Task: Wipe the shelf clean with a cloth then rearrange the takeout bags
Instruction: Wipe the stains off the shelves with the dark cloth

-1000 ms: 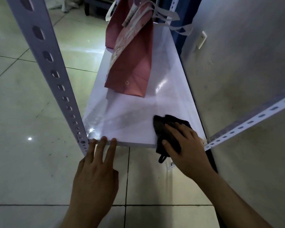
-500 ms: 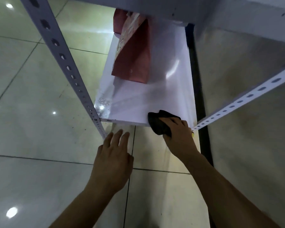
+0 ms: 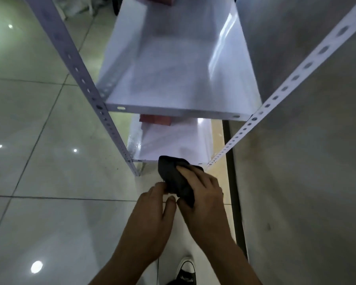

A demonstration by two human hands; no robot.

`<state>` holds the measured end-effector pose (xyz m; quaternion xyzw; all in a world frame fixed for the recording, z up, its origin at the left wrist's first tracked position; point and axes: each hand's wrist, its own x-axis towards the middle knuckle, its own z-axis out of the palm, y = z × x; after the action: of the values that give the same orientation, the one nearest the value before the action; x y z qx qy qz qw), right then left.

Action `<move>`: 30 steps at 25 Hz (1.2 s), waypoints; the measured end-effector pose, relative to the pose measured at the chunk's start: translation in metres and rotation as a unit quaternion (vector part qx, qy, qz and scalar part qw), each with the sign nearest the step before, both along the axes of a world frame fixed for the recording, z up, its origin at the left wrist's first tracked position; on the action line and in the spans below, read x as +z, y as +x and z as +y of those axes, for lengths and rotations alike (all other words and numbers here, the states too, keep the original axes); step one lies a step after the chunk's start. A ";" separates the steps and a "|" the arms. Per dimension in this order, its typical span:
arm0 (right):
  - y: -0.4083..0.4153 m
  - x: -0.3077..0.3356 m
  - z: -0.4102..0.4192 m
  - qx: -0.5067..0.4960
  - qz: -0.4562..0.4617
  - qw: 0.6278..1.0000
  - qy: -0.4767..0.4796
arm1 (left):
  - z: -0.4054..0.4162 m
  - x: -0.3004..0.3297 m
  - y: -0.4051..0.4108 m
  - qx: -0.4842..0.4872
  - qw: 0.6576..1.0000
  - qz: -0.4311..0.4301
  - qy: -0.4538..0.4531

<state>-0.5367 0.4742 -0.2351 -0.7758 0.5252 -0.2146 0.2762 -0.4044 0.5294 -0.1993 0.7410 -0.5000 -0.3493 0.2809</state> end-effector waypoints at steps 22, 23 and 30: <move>0.003 0.456 0.040 0.017 -0.147 0.988 -0.041 | -0.004 0.455 0.011 0.082 0.966 0.208 -0.132; 0.002 0.465 0.036 -0.011 -0.189 0.982 -0.025 | -0.008 0.466 0.011 0.077 0.964 0.210 -0.142; -0.001 0.508 -0.032 -0.174 -0.311 0.920 0.163 | -0.064 0.524 0.005 0.061 0.941 0.276 -0.184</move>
<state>-0.5376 0.4421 0.2731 -0.5110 0.5668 -0.4014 0.5065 -0.3991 0.4654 0.3246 0.5797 -0.4128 -0.4240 0.5601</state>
